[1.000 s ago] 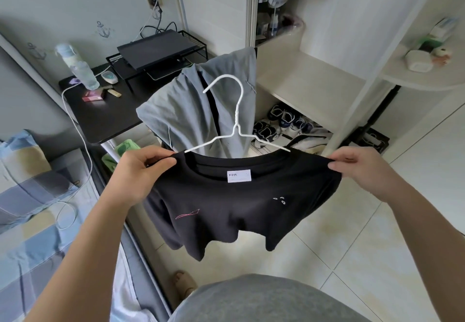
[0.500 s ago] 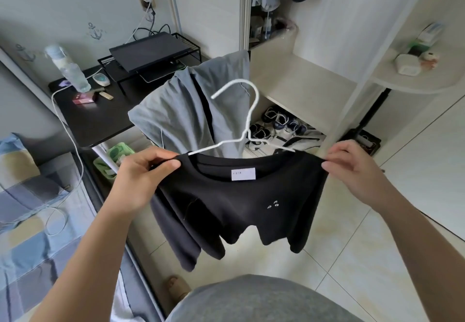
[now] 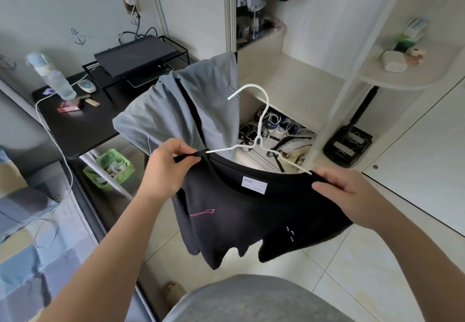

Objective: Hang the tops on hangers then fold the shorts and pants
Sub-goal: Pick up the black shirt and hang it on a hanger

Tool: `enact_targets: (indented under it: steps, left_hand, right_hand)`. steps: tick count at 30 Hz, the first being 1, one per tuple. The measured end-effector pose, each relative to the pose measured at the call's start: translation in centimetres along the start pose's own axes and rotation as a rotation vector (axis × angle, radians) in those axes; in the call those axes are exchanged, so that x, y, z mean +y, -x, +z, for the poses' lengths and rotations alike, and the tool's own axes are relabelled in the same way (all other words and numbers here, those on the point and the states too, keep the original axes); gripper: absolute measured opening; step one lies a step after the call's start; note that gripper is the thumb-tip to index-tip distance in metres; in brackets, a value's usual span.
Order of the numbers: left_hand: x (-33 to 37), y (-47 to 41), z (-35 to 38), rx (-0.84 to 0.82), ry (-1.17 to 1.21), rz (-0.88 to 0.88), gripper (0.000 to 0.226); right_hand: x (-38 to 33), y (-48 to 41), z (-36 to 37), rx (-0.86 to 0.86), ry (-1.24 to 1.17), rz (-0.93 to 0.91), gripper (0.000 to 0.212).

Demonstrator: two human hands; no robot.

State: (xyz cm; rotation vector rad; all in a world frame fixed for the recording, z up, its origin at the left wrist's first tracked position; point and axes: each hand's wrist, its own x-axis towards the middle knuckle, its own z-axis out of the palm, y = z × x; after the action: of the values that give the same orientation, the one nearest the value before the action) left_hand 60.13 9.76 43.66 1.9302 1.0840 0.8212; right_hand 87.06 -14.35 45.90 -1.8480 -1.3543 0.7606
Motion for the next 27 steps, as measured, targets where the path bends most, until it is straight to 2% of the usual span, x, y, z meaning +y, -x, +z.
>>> enact_targets:
  steps: [4,6,8,14,19,24,27]
  left_hand:
    - [0.9,-1.4,4.1,-0.061,-0.096,0.001,0.019]
    - [1.1,-1.7,5.6,-0.129,-0.109,-0.021,0.029]
    - [1.2,-1.8,6.7,-0.229,-0.082,-0.057,0.033]
    - [1.5,-3.4,9.6,-0.540,0.028,-0.093,0.016]
    - [2.2,-7.2,11.6,-0.751,0.090,-0.019,0.013]
    - [3.2,-13.0,11.9,-0.895,0.130,0.054,0.013]
    - [3.8,-16.2,10.9,-0.970,0.114,0.118,0.020]
  right_hand:
    - [0.7,0.7,-0.3,0.163,0.002,0.002,0.017]
    - [1.3,1.1,-0.4,0.224,-0.091,0.087,0.020]
    - [1.9,1.3,-0.5,0.279,-0.201,0.158,0.023]
    - [1.0,-0.4,0.7,0.425,-0.512,0.298,0.023]
    - [-1.3,-5.6,1.9,0.629,-0.784,0.352,0.021]
    - [-4.0,-13.3,1.6,0.817,-0.831,0.319,0.018]
    - [-5.4,-18.2,0.8,0.883,-0.810,0.280,0.006]
